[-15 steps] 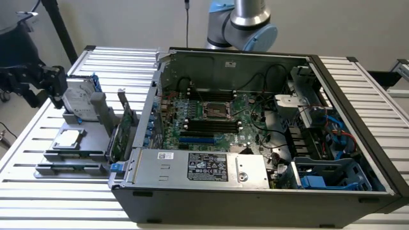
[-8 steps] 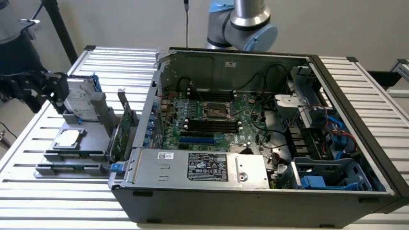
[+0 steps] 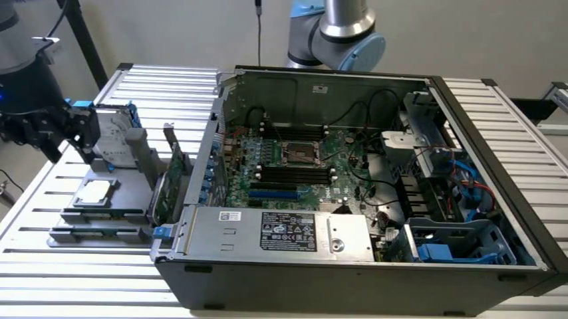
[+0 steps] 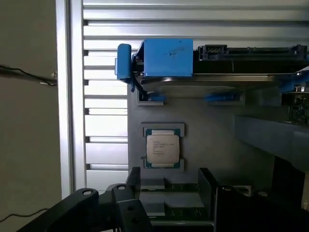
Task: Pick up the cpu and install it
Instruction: 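Pick up the cpu and move it towards the insertion slot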
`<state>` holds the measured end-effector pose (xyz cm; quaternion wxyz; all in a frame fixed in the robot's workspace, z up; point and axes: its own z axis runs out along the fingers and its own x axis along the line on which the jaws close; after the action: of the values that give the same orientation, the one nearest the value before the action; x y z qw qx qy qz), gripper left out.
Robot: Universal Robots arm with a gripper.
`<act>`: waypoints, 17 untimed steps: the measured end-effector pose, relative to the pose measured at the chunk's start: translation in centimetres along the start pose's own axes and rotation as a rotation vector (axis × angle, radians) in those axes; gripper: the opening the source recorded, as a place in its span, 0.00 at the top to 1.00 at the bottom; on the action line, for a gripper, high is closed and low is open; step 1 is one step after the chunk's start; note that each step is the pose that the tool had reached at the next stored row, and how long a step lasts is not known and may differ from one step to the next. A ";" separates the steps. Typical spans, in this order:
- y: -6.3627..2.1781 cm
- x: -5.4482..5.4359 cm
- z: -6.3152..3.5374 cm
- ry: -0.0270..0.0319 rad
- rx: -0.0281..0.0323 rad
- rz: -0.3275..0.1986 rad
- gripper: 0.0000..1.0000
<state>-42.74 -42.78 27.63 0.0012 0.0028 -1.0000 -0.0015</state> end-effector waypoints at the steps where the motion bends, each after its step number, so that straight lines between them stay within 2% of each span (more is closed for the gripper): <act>1: 0.00 0.0 0.18 0.0000 0.0000 -0.004 0.40; 17: -0.01 -0.1 3.08 0.0002 0.0001 -0.035 0.40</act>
<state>-42.64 -42.78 24.55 0.0012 0.0204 -0.9998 -0.0015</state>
